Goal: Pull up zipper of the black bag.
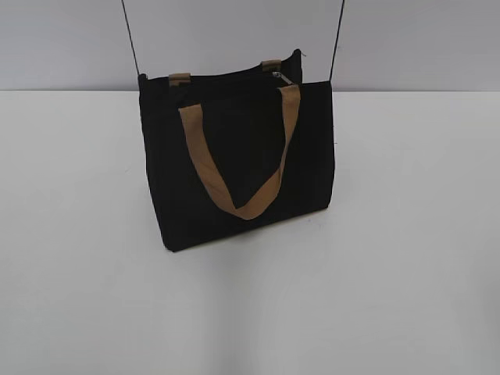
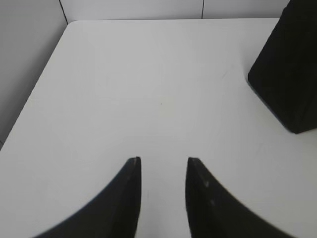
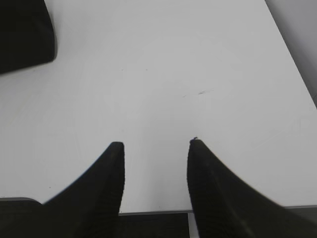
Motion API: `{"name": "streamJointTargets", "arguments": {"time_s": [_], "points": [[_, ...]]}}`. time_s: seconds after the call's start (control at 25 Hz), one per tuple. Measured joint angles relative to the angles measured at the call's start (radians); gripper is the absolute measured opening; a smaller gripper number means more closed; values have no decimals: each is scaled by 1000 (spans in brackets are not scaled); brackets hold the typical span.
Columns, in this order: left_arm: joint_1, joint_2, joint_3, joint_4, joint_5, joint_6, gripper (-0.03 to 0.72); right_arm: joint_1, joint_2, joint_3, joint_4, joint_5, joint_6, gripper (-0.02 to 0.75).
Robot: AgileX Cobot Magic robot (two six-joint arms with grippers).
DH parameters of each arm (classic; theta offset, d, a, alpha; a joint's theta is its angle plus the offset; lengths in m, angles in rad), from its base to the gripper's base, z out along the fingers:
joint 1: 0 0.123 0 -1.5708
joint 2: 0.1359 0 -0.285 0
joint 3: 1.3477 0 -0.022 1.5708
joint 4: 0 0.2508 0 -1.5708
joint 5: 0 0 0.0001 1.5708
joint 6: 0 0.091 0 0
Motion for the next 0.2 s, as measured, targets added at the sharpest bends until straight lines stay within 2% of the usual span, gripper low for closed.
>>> {"name": "streamJointTargets", "arguments": {"time_s": [0.2], "points": [[0,0,0,-6,0,3,235,0,0,0,0,0,0,323]]}}
